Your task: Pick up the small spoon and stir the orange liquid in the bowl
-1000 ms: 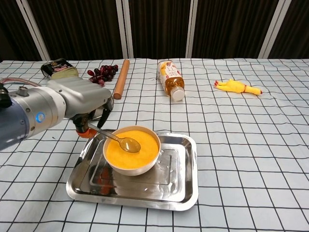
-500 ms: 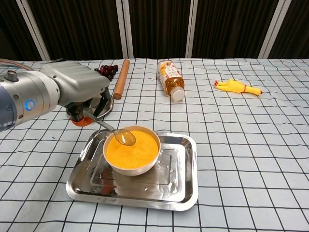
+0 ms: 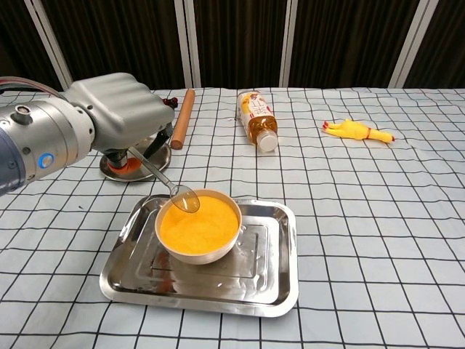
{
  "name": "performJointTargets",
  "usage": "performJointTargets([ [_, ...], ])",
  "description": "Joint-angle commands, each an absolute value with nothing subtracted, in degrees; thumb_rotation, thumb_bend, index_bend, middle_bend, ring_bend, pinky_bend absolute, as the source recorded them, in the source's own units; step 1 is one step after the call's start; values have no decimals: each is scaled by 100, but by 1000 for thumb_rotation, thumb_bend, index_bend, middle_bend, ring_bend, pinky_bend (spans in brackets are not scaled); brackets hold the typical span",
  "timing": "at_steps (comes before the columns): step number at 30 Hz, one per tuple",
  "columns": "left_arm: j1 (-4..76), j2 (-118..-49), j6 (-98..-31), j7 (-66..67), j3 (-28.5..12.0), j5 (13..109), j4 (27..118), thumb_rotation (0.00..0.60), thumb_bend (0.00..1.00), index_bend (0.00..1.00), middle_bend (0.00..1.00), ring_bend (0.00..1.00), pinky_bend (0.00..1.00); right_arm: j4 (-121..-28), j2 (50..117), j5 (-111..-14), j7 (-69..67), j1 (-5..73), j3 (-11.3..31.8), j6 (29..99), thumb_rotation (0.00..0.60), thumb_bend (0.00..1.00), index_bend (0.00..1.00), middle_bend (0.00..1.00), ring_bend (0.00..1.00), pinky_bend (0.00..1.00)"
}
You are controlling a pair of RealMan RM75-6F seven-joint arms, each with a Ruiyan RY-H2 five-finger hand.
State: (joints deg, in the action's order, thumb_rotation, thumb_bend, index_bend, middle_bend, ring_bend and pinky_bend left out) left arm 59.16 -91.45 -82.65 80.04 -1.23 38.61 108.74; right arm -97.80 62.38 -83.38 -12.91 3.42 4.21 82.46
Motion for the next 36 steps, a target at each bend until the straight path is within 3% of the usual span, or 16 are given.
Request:
performJointTargets([
  [1,6004,-9241,-8297,8296,31,4064,10694,600,597,742,1000,975,979,-9784,6235,-8334,-1296,342,423,8245,600,322,0,0,0,0],
  [13,6279,-9511,-8180,9101,231,4634,10277,600,597,754,1000,979,982,-9794,6222,-8337,-1339,340,427,8248,600,323,0,0,0,0],
  [26,6388,-9250,-7887,9584,579,5159,10160,600,597,754,1000,979,982,-9819,6191,-8313,-1432,335,432,8233,600,322,0,0,0,0],
  [36,6318,-9238,-7687,9542,601,5318,9941,600,596,754,1000,979,983,-9826,6196,-8337,-1410,341,425,8230,600,322,0,0,0,0],
])
